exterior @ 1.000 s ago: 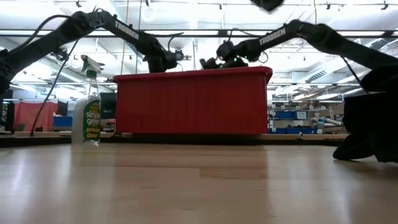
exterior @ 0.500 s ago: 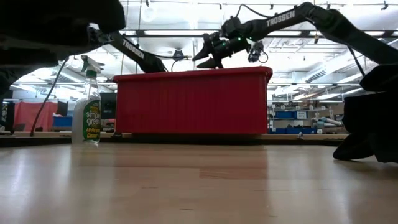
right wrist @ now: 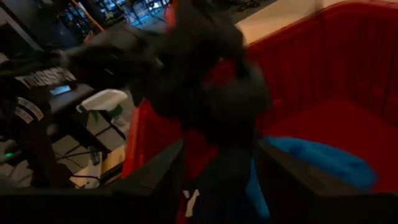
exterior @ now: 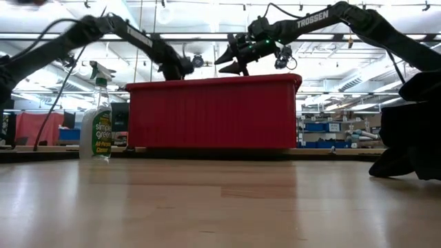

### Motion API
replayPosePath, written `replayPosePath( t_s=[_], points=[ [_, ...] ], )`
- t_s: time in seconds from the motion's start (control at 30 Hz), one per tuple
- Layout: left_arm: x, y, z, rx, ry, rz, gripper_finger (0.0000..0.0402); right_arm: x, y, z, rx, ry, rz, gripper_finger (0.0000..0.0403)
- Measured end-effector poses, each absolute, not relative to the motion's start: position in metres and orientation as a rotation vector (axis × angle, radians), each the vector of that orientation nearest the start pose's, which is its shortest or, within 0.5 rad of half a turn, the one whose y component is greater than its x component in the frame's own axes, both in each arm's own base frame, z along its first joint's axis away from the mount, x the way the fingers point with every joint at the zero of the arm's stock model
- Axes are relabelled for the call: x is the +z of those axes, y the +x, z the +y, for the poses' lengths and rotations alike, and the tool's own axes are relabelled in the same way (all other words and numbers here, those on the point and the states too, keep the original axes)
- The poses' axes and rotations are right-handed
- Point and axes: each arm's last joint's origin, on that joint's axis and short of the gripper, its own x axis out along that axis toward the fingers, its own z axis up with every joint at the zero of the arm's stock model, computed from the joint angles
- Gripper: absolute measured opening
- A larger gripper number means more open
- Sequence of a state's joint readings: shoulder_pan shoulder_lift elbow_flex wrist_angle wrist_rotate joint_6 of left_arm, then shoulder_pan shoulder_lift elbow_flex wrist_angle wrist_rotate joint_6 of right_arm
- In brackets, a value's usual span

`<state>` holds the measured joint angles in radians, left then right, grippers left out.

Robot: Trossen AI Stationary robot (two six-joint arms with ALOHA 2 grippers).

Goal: Fold laundry
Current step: Fold the blue shorts

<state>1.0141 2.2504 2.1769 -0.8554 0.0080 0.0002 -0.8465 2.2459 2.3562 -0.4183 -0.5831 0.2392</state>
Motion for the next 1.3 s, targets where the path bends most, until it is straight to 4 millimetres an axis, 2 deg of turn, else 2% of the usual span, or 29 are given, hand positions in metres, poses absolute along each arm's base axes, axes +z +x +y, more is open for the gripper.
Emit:
replayPosePath(
  t_s=[0.13, 0.27, 0.37, 0.47, 0.57, 0.67, 0.8, 0.93, 1.07, 1.13, 1.23, 1.3],
  points=[
    [0.327, 0.258, 0.418, 0.949, -0.28, 0.596, 0.0003, 0.369, 0.346, -0.373, -0.257, 0.482, 0.193, 0.0197],
    [0.389, 0.25, 0.408, 0.853, -0.076, 0.303, 0.0002, 0.371, 0.343, -0.372, -0.221, 0.491, 0.201, 0.0197],
    [0.431, 0.243, 0.396, 0.797, 0.017, 0.078, 0.0001, 0.386, 0.338, -0.362, -0.178, 0.374, 0.201, 0.0197],
    [0.466, 0.231, 0.383, 0.755, 0.046, -0.106, 0.0001, 0.414, 0.333, -0.341, -0.045, 0.215, 0.16, 0.0197],
    [0.493, 0.221, 0.36, 0.651, 0.054, -0.176, 0.0001, 0.435, 0.332, -0.321, 0.024, 0.159, 0.129, 0.0197],
    [0.512, 0.221, 0.324, 0.517, 0.08, -0.124, 0.0001, 0.444, 0.333, -0.309, 0.044, 0.171, 0.119, 0.0197],
    [0.527, 0.225, 0.265, 0.413, 0.163, 0.027, 0.0, 0.458, 0.33, -0.294, 0.03, 0.165, 0.107, 0.0197],
    [0.528, 0.226, 0.212, 0.287, 0.151, 0.18, 0.0, 0.482, 0.321, -0.27, -0.05, 0.112, 0.088, 0.0197],
    [0.516, 0.23, 0.17, 0.166, 0.096, 0.359, 0.0, 0.513, 0.308, -0.239, -0.125, 0.039, 0.025, 0.0197],
    [0.509, 0.229, 0.153, 0.098, 0.055, 0.455, 0.0, 0.523, 0.305, -0.225, -0.145, 0.052, 0.009, 0.0197],
    [0.493, 0.23, 0.133, 0.013, -0.032, 0.607, 0.0, 0.524, 0.308, -0.205, -0.163, 0.113, 0.041, 0.0197],
    [0.478, 0.239, 0.123, -0.028, -0.089, 0.695, 0.0, 0.523, 0.312, -0.19, -0.188, 0.158, 0.079, 0.0197]
  ],
)
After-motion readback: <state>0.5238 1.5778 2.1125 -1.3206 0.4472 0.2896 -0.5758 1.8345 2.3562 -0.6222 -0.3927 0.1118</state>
